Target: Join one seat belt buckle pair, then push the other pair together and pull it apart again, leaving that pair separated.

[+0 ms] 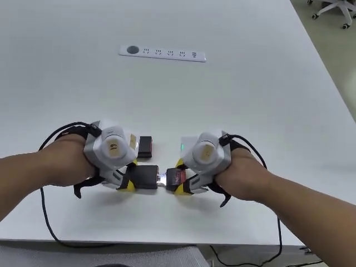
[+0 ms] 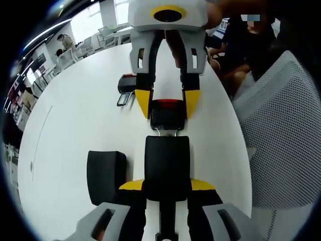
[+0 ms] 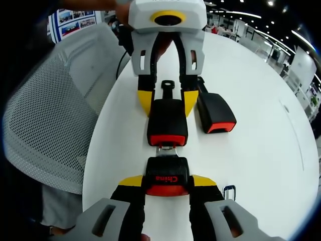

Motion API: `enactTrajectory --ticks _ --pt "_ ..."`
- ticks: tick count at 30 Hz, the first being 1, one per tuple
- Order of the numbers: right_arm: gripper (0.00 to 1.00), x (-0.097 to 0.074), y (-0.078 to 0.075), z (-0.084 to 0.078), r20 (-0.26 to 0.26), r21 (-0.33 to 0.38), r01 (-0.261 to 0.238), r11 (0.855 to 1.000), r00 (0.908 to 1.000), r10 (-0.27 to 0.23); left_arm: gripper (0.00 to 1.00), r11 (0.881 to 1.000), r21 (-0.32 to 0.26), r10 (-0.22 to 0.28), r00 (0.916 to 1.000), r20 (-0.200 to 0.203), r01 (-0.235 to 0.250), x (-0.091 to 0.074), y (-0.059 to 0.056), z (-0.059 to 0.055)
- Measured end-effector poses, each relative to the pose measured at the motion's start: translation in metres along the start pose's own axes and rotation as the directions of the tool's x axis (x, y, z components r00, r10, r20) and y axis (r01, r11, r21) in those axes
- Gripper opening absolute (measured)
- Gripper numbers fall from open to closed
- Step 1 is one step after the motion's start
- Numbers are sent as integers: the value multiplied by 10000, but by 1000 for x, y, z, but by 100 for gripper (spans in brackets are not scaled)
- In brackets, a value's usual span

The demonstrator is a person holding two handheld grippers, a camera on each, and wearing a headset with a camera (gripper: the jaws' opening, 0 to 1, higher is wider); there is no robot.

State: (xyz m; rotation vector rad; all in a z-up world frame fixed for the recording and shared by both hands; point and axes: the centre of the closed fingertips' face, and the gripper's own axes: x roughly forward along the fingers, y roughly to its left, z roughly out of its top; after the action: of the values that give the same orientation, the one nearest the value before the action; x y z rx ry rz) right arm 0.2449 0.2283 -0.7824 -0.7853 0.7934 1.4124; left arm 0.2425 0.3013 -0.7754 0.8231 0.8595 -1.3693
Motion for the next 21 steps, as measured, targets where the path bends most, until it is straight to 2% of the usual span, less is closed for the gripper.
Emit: enactTrajectory --ticks 14,15,16,21 --pt "29 8 0 12 8 -44 82 10000 10000 -82 31 9999 -101 55 10000 61 -54 1 2 -3" --pt "29 10 -3 23 364 -284 354 9990 9987 -343 31 9998 -171 58 9999 140 -56 0 1 -3" --pt "29 8 3 18 77 -277 99 9996 9999 -97 31 9998 -155 82 9998 159 -79 -2 1 -4" --pt "29 7 5 17 89 -166 96 9998 9999 -95 31 9999 -140 74 9999 88 -72 -1 1 -3"
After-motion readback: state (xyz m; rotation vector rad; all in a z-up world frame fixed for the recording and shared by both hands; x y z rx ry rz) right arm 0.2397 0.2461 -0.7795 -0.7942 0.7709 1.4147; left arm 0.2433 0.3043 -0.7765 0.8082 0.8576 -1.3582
